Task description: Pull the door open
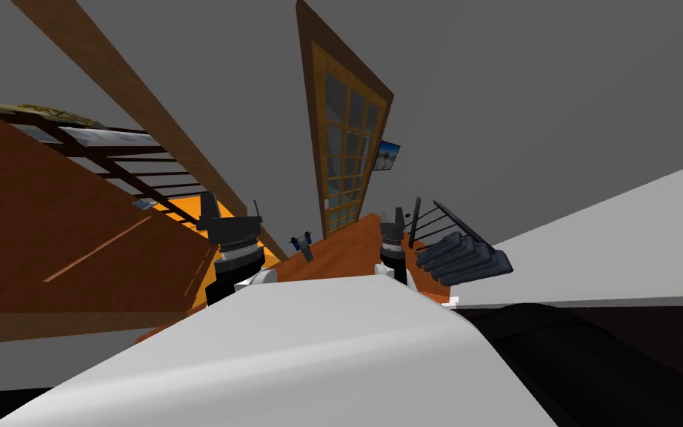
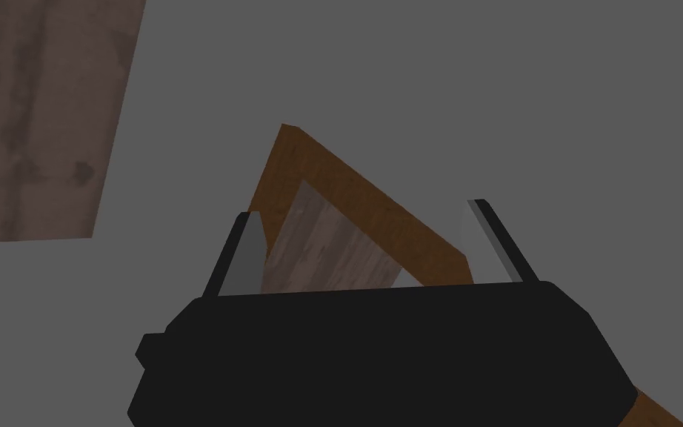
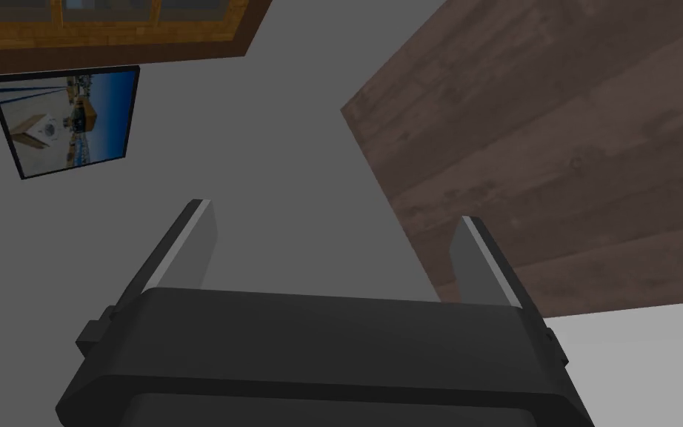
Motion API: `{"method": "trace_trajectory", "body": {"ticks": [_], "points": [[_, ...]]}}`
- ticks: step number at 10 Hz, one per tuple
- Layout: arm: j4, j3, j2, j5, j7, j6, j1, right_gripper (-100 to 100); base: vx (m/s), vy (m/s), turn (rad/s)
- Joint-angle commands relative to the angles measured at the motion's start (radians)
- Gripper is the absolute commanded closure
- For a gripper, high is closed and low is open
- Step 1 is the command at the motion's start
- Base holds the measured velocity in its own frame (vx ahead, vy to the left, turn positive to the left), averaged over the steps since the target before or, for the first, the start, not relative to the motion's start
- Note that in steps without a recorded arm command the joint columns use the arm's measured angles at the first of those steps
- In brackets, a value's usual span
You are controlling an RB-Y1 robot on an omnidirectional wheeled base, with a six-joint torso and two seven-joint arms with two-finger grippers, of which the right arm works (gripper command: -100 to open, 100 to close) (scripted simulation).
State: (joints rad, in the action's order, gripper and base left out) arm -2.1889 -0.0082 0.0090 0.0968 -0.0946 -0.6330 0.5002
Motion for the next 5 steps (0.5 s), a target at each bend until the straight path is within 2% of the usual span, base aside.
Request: {"method": "trace_trajectory", "body": {"ticks": [1,5], "points": [[0.036,-0.011,-0.010,-0.010,-0.032,-0.005,-0.015,-100,0.068,-0.027,0.161],[0.128,-0.030,-0.028,-0.033,-0.116,-0.017,-0.048,-100,0.064,-0.027,0.200]]}}
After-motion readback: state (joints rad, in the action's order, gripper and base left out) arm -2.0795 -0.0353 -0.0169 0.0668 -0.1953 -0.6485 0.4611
